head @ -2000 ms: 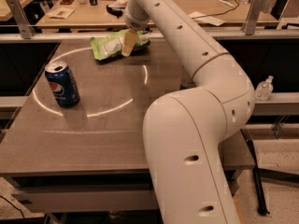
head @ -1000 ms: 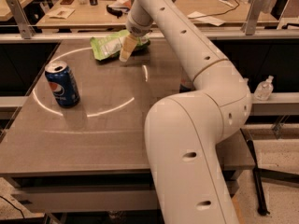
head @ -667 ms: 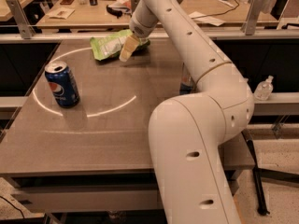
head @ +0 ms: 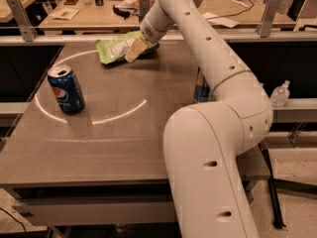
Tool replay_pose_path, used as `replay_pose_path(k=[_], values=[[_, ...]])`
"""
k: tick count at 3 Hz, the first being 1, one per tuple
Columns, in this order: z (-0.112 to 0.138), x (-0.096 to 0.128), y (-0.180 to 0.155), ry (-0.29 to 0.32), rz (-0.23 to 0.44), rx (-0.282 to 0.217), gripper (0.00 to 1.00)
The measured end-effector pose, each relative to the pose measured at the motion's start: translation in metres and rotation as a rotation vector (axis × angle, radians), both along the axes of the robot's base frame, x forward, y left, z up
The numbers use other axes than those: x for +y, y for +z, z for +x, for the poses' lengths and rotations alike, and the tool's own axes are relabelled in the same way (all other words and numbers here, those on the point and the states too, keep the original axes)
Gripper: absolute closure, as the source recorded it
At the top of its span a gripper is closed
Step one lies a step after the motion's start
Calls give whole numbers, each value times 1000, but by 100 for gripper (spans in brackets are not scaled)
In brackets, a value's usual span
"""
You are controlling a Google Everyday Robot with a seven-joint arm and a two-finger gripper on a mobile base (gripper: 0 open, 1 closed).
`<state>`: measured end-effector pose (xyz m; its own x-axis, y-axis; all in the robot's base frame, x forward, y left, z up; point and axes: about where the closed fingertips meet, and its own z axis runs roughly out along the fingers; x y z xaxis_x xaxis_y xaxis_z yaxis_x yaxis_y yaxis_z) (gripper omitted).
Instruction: Pick green rice chip bag
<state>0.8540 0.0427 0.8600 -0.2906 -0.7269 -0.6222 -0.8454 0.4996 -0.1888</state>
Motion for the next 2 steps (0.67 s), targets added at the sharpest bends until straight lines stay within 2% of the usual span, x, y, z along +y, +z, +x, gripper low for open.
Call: replay_pose_path(k=[2], values=[[-1,0,4,-17,41,10,65]])
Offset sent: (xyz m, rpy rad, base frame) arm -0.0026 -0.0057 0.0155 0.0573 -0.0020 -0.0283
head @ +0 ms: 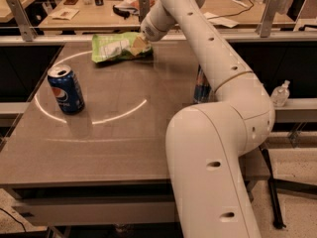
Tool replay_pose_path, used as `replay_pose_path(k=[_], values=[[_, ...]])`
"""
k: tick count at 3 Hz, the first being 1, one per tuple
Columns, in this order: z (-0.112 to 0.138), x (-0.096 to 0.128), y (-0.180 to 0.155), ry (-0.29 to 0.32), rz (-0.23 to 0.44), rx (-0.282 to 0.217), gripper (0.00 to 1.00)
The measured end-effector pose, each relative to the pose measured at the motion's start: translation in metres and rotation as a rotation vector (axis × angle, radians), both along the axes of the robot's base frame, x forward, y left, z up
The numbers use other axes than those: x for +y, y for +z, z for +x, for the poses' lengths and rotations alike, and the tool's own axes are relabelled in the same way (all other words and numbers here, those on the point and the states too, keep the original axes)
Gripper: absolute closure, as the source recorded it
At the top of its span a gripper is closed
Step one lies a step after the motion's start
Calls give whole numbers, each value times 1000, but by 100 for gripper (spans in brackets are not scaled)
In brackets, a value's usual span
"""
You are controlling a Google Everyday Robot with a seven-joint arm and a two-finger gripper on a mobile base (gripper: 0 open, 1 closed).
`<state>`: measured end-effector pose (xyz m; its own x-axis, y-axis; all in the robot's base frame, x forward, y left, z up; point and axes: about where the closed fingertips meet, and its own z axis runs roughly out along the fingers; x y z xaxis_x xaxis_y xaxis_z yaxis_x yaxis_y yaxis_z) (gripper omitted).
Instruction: Pick green rice chip bag
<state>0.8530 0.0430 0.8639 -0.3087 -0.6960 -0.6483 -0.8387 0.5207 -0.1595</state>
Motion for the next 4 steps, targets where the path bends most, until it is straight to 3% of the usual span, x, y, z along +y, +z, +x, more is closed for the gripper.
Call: replay_pose_path(k=[1,2,3,4], values=[[-1,2,3,9,0,-7,88],[-1,5,7,18,-2,-18,100],[2,11,21,30,-15,-69,100],[3,13,55,21,1,-152,100]])
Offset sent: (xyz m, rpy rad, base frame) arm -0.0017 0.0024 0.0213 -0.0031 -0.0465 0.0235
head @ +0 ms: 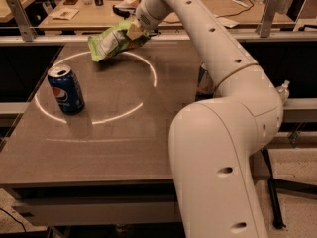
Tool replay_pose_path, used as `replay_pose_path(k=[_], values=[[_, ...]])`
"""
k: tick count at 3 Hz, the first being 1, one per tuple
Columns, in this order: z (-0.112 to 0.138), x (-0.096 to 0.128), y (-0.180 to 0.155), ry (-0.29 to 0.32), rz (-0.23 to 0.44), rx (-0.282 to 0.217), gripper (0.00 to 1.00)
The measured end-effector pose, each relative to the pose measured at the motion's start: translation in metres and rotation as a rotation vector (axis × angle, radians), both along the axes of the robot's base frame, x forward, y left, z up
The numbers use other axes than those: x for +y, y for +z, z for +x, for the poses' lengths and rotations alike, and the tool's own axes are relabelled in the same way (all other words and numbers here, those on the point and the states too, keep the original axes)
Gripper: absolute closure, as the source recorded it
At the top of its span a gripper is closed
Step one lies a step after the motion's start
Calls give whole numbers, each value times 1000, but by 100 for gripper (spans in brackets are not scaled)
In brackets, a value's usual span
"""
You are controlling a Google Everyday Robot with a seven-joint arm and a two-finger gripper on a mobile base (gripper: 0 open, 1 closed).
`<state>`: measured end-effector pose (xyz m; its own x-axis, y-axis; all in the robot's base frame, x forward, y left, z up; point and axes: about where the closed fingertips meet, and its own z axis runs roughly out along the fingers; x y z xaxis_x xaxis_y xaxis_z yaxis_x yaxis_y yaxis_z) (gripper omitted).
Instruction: Pick green rice chip bag
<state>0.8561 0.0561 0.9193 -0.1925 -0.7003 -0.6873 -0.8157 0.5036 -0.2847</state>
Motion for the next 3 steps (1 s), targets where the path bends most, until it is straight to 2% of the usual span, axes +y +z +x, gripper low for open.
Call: replay_pose_path(k=[1,2,3], values=[[-5,-6,36,-32,67,-60,100],[-20,-18,68,-64,155,-91,100],[-21,-18,68,-65,158,-93,100]])
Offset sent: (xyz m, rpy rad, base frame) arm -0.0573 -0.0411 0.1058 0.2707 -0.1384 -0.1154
